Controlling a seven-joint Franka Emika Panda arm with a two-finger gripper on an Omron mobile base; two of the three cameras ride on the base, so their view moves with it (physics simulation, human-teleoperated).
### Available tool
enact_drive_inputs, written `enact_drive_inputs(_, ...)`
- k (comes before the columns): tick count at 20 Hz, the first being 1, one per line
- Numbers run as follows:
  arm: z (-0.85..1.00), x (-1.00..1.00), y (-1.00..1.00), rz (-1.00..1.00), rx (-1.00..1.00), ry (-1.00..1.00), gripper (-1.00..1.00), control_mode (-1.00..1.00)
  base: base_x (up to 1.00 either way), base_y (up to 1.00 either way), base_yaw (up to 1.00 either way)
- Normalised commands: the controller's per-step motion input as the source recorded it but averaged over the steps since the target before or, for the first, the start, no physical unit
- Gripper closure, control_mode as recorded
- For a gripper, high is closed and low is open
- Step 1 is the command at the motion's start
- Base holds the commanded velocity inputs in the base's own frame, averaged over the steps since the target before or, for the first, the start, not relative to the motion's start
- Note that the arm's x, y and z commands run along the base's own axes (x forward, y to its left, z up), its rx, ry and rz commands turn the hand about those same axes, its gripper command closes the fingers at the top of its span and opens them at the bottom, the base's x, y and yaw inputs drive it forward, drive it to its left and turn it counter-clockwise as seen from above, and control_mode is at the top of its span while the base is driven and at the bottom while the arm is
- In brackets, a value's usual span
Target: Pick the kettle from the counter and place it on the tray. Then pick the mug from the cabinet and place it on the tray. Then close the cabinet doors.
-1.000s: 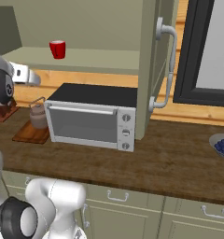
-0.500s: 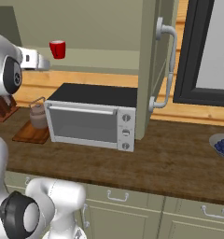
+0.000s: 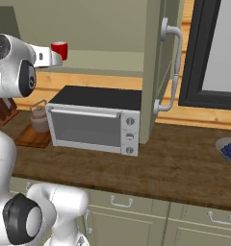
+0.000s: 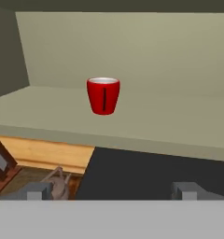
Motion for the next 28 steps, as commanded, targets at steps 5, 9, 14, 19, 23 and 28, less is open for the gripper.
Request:
enact_drive_inputs(5,0.19,0.32,-0.09,0.0,0.01,0.02,-1.0,-1.0,0.0,0.0,0.0)
enact_drive_inputs(9,0.03,0.4,0.0,0.0,0.0,0.0,-1.0,-1.0,0.0,0.0,0.0)
enact_drive_inputs(14,-0.01,0.34,0.09,0.0,0.0,0.0,-1.0,-1.0,0.0,0.0,0.0)
enact_drive_inputs(19,0.0,0.42,0.1,0.0,0.0,0.01,-1.0,-1.0,0.0,0.0,0.0)
enact_drive_inputs(23,-0.1,0.49,0.23,0.0,0.0,0.1,-1.0,-1.0,0.0,0.0,0.0)
enact_drive_inputs(28,-0.13,0.43,0.22,0.02,0.0,0.13,-1.0,-1.0,0.0,0.0,0.0)
